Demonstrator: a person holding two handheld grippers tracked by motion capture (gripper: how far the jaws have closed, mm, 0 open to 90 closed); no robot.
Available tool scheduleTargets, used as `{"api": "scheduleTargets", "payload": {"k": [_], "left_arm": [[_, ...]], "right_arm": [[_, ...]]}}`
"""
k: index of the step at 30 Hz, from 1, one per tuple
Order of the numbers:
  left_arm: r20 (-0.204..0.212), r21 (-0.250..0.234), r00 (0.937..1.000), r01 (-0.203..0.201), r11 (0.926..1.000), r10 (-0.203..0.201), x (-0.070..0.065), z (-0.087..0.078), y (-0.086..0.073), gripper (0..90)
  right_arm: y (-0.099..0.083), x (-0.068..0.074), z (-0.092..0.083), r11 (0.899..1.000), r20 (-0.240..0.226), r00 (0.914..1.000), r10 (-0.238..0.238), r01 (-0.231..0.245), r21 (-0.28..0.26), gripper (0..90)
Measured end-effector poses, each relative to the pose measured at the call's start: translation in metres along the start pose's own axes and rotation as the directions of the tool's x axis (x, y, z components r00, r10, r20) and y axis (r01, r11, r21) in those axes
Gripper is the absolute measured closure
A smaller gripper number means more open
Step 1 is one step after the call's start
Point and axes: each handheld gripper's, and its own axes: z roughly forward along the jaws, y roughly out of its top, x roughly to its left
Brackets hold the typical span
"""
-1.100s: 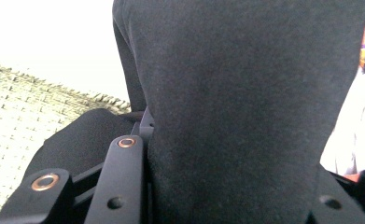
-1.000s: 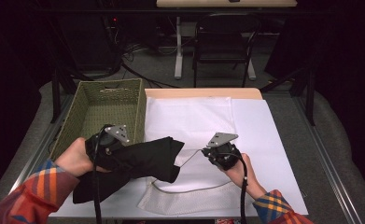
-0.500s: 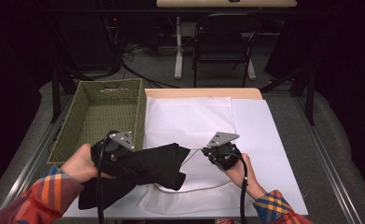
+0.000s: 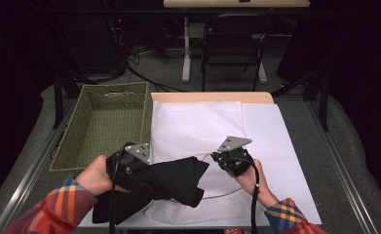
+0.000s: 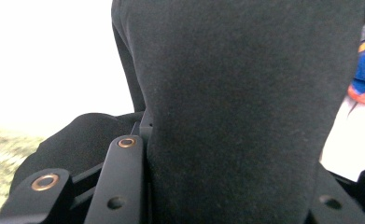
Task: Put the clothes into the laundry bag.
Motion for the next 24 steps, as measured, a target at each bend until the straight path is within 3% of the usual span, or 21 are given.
{"api": "scheduleTargets", "payload": {"k": [5, 9, 15, 20, 24], "left_arm": [[0.033, -0.009, 0.9993, -0.015, 0.9999, 0.015, -0.001, 0.01, 0.004, 62.9], [0.027, -0.003, 0.9994, -0.022, 0.9997, 0.022, -0.002, 0.017, 0.006, 62.9], [0.049, -0.01, 0.9977, -0.045, 0.9989, 0.046, -0.006, 0.027, 0.009, 62.7], [0.068, -0.015, 0.9964, -0.05, 0.9987, 0.051, -0.008, 0.037, 0.011, 62.7], [0.072, -0.029, 0.9972, -0.021, 0.9993, 0.023, -0.007, 0.046, 0.012, 62.3]], "right_arm": [[0.0, 0.0, -0.002, 1.0, 0.002, 1.0, 0.001, -0.001, -0.007, 88.7], [0.0, -0.001, 0.0, 1.0, 0.001, 1.0, 0.003, -0.003, -0.004, 88.7], [0.001, -0.001, -0.002, 1.0, 0.003, 1.0, 0.001, -0.001, -0.008, 88.7], [0.005, 0.0, -0.004, 1.0, 0.003, 1.0, 0.005, -0.005, -0.017, 88.7], [0.006, 0.001, -0.003, 1.0, 0.004, 1.0, 0.001, 0.0, -0.012, 88.7]]}}
